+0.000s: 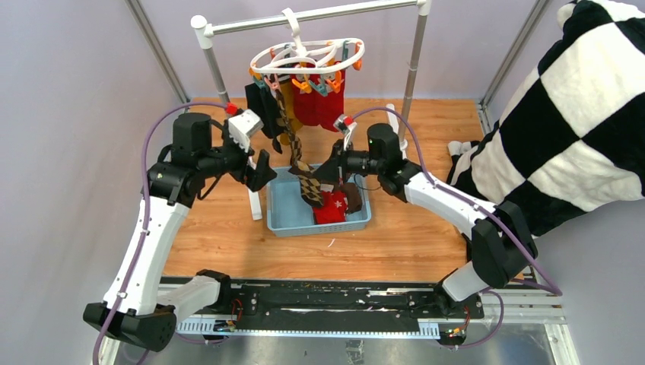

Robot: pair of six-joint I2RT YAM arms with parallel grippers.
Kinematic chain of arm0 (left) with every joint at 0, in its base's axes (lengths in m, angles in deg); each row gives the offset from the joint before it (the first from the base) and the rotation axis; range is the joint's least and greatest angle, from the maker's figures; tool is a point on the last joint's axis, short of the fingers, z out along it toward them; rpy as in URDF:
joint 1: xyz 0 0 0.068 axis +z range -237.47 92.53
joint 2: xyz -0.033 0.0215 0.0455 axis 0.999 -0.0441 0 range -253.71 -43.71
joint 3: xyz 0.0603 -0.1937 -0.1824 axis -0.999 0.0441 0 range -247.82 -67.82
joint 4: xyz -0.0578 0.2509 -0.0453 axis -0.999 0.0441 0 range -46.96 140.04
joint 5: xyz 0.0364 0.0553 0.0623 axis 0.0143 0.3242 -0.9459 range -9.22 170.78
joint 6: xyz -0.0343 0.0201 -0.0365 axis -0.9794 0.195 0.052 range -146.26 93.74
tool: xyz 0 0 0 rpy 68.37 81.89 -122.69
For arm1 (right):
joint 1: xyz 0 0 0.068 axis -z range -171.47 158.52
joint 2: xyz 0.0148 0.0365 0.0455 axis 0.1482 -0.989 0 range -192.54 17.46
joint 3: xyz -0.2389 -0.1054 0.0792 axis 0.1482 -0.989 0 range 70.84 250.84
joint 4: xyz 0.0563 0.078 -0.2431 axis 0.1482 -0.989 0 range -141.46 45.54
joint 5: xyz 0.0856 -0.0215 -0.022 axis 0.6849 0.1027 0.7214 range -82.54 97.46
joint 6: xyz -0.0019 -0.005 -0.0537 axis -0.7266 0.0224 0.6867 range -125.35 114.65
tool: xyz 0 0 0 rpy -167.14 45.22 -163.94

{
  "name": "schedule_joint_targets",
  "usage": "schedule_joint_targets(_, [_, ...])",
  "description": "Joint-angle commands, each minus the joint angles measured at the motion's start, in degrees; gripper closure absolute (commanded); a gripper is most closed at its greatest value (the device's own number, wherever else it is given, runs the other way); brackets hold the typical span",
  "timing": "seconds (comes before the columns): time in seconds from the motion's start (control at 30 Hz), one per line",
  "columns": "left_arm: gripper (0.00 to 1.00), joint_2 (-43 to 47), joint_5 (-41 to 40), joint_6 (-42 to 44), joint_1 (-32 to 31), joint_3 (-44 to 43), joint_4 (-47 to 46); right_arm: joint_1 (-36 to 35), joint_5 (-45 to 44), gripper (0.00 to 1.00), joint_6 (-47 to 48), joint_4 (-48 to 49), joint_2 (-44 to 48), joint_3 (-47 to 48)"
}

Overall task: Remove the socks clipped to the hanger
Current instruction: Place the sock in the bin.

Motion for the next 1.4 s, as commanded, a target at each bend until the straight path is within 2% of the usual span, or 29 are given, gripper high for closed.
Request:
schedule_joint_targets(0.0, [0.0,0.98,0.44,-1.66,6.52,2.16,0.9,0.83,-9.66,1.0,3.8,-9.56,0.68,-4.24])
schedule_joint_targets(0.17, [0.0,1.61,0.42,-1.64,11.88,5.04,0.82,0.8,-32.34,0.97,5.39,-16.78,0.13,-8.09])
schedule_joint_targets(0.37, [0.0,3.23,1.98,-5.51,16.93,6.78,-1.8,0.74,-47.84,0.73,8.23,-21.91,2.16,-8.82])
schedule_joint_targets(0.5, [0.0,2.47,0.2,-4.91,18.16,5.45,-1.38,0.2,-48.98,0.57,10.22,-24.1,7.87,-7.06])
schedule_joint_targets(0.67, [0.0,1.68,0.96,-5.84,19.1,3.67,-1.12,-0.83,-44.75,0.51,8.27,-25.05,11.43,-4.36])
schedule_joint_targets(0.87, [0.0,1.17,1.34,-7.12,19.11,3.95,-1.12,-0.88,-33.95,0.59,0.77,-19.06,6.14,-6.14])
schedule_joint_targets(1.0, [0.0,1.33,1.52,-7.74,19.25,3.71,-1.1,-0.94,-32.93,0.67,-3.58,-13.38,1.24,-11.68])
schedule_joint_targets(1.1, [0.0,1.72,4.31,-8.28,19.29,3.2,-1.12,-1.95,-35.34,0.69,-5.18,-10.03,-1.47,-15.6])
schedule_joint_targets(1.17, [0.0,1.74,5.35,-8.24,19.29,2.53,-1.05,-2.88,-39.3,0.67,-4.59,-10.74,-1.46,-15.87])
schedule_joint_targets(1.37, [0.0,0.81,4.02,-7.8,19.29,2.14,-1.12,-9.2,-53.72,0.44,4.03,-8.08,8.6,-13.12])
